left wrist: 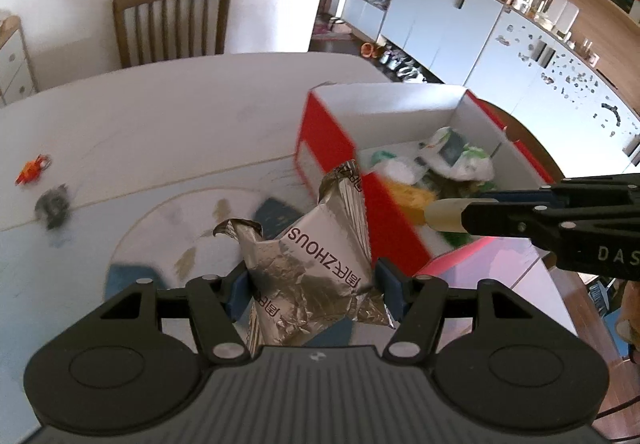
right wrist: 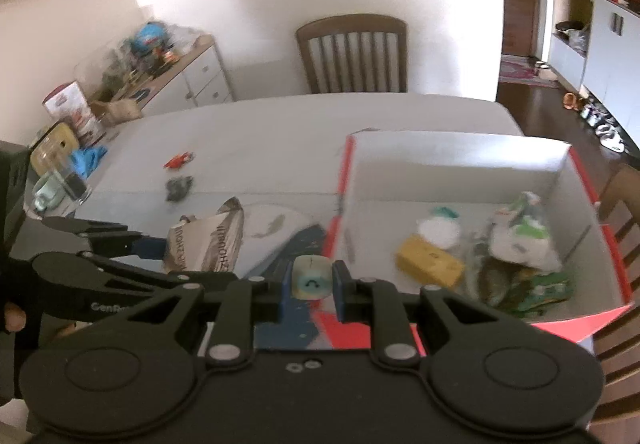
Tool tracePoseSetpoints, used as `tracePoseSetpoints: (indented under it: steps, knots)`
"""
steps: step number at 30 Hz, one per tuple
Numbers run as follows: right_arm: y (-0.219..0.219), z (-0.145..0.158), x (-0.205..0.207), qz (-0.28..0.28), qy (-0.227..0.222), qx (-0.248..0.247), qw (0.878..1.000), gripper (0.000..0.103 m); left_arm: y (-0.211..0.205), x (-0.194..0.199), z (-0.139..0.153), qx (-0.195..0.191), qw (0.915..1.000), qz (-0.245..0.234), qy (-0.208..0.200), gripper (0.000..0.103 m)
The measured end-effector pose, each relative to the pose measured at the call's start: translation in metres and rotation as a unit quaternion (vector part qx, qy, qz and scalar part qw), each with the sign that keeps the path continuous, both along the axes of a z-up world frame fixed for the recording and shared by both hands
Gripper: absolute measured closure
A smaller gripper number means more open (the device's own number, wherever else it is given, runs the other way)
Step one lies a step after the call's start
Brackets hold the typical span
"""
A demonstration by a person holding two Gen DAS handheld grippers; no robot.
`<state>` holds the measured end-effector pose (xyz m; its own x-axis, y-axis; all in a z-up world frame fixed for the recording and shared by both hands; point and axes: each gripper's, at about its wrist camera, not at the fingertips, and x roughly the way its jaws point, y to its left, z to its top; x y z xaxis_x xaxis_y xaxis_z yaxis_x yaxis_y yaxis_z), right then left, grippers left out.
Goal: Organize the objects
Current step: 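Carry foil packet with left tool into shoebox while right tool carries soap bar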
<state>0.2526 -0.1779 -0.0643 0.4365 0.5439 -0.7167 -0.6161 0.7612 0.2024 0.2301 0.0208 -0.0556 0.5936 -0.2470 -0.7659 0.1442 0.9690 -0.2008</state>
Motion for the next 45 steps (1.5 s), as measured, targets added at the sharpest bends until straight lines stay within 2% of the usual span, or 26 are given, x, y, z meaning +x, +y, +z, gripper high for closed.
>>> tracePoseSetpoints:
  steps: [10, 23, 36, 41, 45]
  knots:
    - [-0.052, -0.001, 0.041, -0.027, -0.017, 0.001, 0.999, 0.084, -0.057, 0.032, 0.013, 0.015, 0.9996, -0.02, -0.016, 0.039]
    - [-0.084, -0.032, 0.081, -0.011, 0.002, -0.024, 1.0, 0.084, -0.112, 0.087, 0.008, 0.039, 0.9991, -0.018, -0.007, 0.039]
    - [-0.076, -0.061, 0.099, 0.039, 0.021, -0.049, 0.998, 0.084, -0.156, 0.145, -0.027, 0.096, 0.9949, -0.02, 0.024, 0.039]
    - [-0.076, -0.072, 0.104, 0.049, 0.03, -0.064, 0.996, 0.084, -0.166, 0.154, -0.039, 0.108, 0.993, -0.029, 0.035, 0.039]
    - [-0.076, -0.081, 0.108, 0.057, 0.041, -0.078, 0.994, 0.084, -0.168, 0.159, -0.047, 0.104, 0.993, -0.028, 0.049, 0.039]
